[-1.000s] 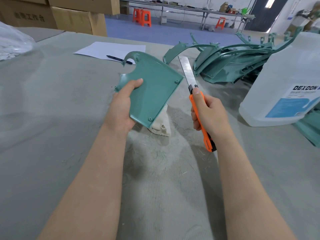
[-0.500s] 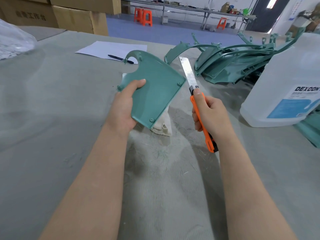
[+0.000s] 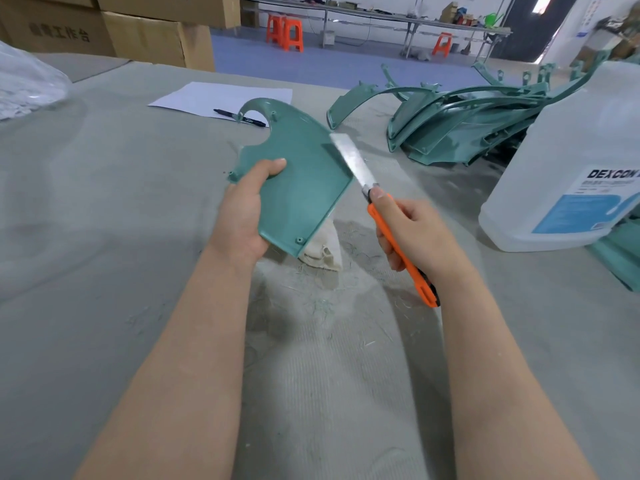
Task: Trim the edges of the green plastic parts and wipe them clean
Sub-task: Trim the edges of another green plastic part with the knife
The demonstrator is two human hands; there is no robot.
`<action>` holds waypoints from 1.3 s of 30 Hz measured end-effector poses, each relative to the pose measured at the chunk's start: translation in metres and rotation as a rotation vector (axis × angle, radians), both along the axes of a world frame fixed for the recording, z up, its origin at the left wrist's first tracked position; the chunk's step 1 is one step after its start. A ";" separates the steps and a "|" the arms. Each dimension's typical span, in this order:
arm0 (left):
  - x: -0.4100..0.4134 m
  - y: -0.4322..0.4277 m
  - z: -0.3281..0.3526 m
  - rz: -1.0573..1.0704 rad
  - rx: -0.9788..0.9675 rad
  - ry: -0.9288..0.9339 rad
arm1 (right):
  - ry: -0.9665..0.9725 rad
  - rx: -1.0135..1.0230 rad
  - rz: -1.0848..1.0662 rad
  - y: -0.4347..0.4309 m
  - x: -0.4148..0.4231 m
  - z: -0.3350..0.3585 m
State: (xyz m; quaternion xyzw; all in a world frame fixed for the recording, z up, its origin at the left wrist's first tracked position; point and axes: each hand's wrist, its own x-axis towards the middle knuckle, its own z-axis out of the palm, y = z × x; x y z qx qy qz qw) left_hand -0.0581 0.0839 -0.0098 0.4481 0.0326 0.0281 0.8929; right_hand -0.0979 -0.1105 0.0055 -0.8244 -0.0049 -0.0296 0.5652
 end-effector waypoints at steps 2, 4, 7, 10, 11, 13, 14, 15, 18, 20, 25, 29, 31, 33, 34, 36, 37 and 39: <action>0.000 -0.001 0.000 0.018 0.000 0.000 | 0.038 -0.032 0.048 0.002 -0.001 0.000; 0.000 -0.001 0.000 0.017 0.004 0.001 | 0.063 -0.039 0.084 0.003 -0.002 0.001; 0.000 -0.001 0.000 0.009 0.022 0.013 | 0.084 -0.068 0.176 0.004 -0.003 0.002; -0.001 -0.001 0.001 0.004 0.030 0.009 | 0.068 -0.016 0.199 0.006 -0.004 0.004; -0.001 -0.001 0.001 0.004 0.027 0.006 | 0.051 0.027 0.180 0.006 -0.003 0.005; -0.002 -0.001 0.001 0.000 0.017 0.009 | 0.012 0.093 0.113 0.004 -0.002 0.007; -0.003 -0.002 0.002 -0.004 0.016 0.016 | -0.003 0.109 0.073 0.003 -0.001 0.007; -0.003 -0.002 0.002 -0.007 0.016 0.023 | -0.013 0.114 0.038 0.002 0.000 0.007; -0.003 -0.003 0.004 0.008 0.013 0.036 | -0.017 0.096 -0.011 0.000 0.001 0.005; -0.003 -0.003 0.005 0.027 0.001 0.040 | -0.014 0.072 -0.018 0.001 0.002 0.003; -0.003 -0.002 0.006 0.046 -0.027 0.043 | -0.023 0.011 -0.014 0.003 0.002 0.000; -0.004 -0.002 0.006 0.025 -0.034 0.033 | -0.026 0.012 -0.009 0.005 0.002 -0.001; -0.004 -0.001 0.006 0.024 -0.035 0.030 | -0.027 0.014 -0.006 0.004 0.002 -0.001; -0.004 0.000 0.006 0.024 -0.032 0.023 | -0.030 0.014 0.002 0.004 0.002 -0.001; -0.004 0.000 0.006 0.025 -0.030 0.021 | -0.030 0.013 0.008 0.004 0.002 -0.002; -0.004 0.000 0.006 0.026 -0.027 0.020 | -0.029 0.007 0.020 0.004 0.002 -0.002; -0.004 0.000 0.006 0.026 -0.025 0.019 | -0.028 0.003 0.025 0.003 0.002 -0.002; -0.004 0.000 0.006 0.022 -0.025 0.013 | -0.027 -0.002 0.031 0.002 0.003 -0.002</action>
